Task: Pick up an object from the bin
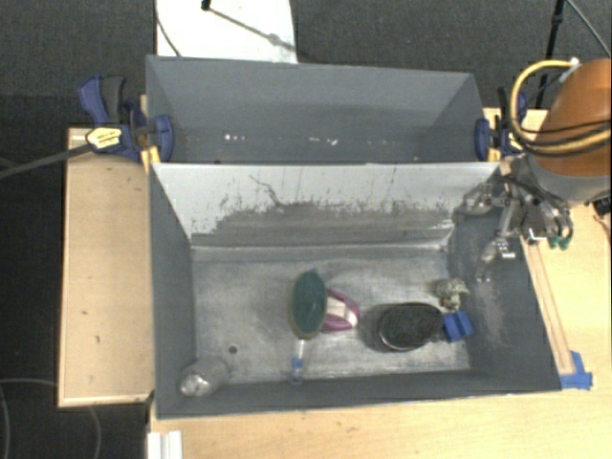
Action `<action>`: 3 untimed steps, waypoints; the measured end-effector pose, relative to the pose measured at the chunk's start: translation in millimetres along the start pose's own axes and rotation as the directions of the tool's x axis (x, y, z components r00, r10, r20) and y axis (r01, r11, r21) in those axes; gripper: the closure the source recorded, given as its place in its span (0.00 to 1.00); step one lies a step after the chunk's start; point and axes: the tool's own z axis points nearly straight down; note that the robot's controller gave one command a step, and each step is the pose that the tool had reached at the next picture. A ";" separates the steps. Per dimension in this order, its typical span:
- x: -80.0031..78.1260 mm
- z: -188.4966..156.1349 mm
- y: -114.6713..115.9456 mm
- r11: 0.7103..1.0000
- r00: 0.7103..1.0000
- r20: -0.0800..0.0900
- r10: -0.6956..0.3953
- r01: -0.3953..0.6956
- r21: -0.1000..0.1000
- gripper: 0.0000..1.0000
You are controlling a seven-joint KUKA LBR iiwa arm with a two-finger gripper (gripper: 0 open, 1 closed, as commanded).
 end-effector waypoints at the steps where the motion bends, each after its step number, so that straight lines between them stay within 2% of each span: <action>1: 7.1 82.1 50.2 0.995 0.995 0.001 -0.103 0.103 -0.003 0.00; 2: 68.6 114.2 104.7 0.945 0.945 0.013 -0.326 0.326 0.004 0.00; 3: 59.6 74.8 212.4 0.934 0.934 0.011 -0.357 0.357 0.000 0.00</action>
Offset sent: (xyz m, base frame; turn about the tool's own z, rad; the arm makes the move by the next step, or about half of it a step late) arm -0.0062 0.0472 -0.0784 -0.1063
